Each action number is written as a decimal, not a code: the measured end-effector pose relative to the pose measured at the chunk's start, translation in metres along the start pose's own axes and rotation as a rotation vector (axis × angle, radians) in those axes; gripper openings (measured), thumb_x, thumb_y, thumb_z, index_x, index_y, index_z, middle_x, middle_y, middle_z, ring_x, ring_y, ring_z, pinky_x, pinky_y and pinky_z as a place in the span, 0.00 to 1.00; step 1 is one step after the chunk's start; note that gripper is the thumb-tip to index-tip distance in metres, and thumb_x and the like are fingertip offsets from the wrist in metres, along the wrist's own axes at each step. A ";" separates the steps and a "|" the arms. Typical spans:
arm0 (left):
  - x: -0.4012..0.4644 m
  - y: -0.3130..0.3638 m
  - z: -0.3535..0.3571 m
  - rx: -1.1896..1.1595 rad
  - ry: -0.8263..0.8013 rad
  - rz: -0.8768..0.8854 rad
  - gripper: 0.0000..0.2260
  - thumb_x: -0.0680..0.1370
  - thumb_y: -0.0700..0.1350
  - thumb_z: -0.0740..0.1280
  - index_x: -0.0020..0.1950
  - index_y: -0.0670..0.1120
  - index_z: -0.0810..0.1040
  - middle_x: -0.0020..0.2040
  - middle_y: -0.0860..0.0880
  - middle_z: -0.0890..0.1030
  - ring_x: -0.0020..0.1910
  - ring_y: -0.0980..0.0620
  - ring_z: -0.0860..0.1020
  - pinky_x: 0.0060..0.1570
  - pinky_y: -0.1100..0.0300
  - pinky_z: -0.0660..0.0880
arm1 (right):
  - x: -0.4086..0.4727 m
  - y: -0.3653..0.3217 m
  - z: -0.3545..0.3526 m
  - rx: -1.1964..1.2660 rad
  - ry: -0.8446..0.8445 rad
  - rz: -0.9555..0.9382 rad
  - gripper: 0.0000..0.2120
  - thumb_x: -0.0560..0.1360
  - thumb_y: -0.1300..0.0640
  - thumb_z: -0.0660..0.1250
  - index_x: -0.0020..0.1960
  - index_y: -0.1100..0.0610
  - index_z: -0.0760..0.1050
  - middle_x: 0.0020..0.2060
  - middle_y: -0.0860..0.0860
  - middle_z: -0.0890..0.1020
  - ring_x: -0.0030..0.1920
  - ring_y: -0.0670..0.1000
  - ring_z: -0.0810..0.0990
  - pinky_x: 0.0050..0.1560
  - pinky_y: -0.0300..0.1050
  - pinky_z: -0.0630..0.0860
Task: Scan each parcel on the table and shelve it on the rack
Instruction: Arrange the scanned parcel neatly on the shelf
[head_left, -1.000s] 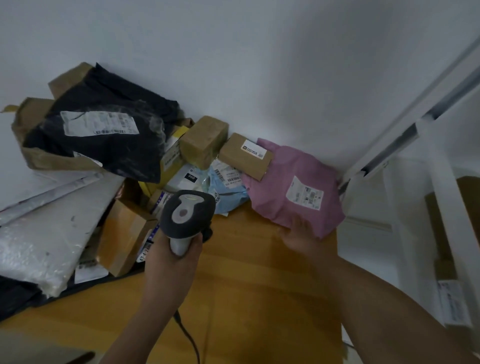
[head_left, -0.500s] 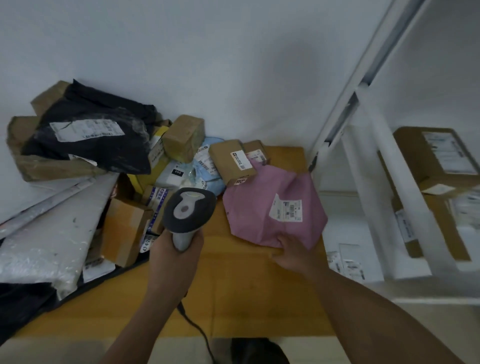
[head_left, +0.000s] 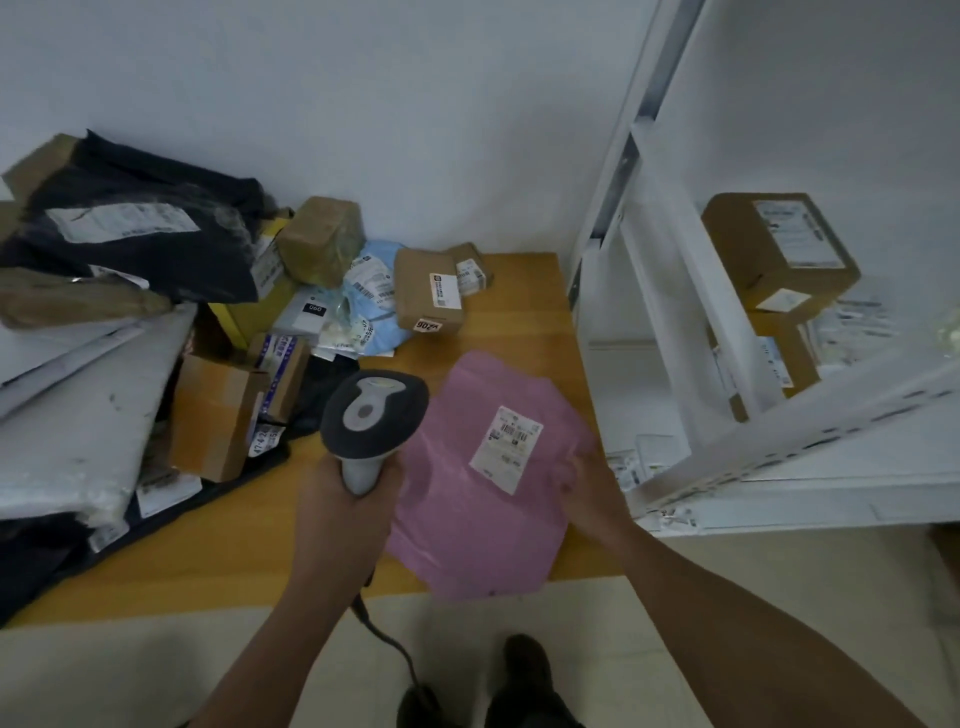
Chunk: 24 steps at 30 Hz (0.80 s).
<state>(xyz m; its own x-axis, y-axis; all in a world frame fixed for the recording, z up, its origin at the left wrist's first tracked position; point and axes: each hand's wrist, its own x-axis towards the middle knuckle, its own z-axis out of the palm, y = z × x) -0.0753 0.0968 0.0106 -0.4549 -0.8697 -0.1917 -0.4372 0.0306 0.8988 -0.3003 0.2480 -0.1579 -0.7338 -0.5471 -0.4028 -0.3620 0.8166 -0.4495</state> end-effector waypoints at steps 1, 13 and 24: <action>-0.002 -0.002 0.003 0.002 0.017 -0.022 0.17 0.78 0.40 0.68 0.34 0.32 0.70 0.26 0.37 0.71 0.23 0.49 0.67 0.21 0.64 0.63 | 0.000 -0.002 -0.001 0.046 0.078 0.098 0.22 0.75 0.51 0.66 0.67 0.54 0.70 0.60 0.55 0.75 0.60 0.57 0.74 0.57 0.48 0.75; -0.027 -0.003 0.051 0.048 0.146 -0.169 0.18 0.79 0.44 0.68 0.36 0.31 0.72 0.29 0.32 0.74 0.24 0.47 0.70 0.28 0.56 0.67 | 0.047 -0.010 0.002 0.540 -0.056 0.476 0.17 0.71 0.57 0.70 0.56 0.65 0.76 0.45 0.57 0.82 0.45 0.58 0.83 0.42 0.53 0.81; -0.053 0.027 0.048 0.050 0.208 -0.147 0.18 0.79 0.42 0.67 0.33 0.33 0.70 0.26 0.36 0.73 0.23 0.51 0.68 0.22 0.63 0.64 | 0.040 -0.041 -0.045 0.719 -0.086 0.144 0.16 0.78 0.59 0.61 0.65 0.52 0.70 0.52 0.49 0.78 0.51 0.52 0.77 0.57 0.52 0.78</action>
<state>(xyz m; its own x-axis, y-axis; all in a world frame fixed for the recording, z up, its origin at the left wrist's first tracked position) -0.1001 0.1669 0.0259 -0.2161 -0.9491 -0.2291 -0.5271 -0.0841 0.8456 -0.3409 0.2005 -0.1199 -0.6870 -0.4807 -0.5450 0.2224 0.5749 -0.7874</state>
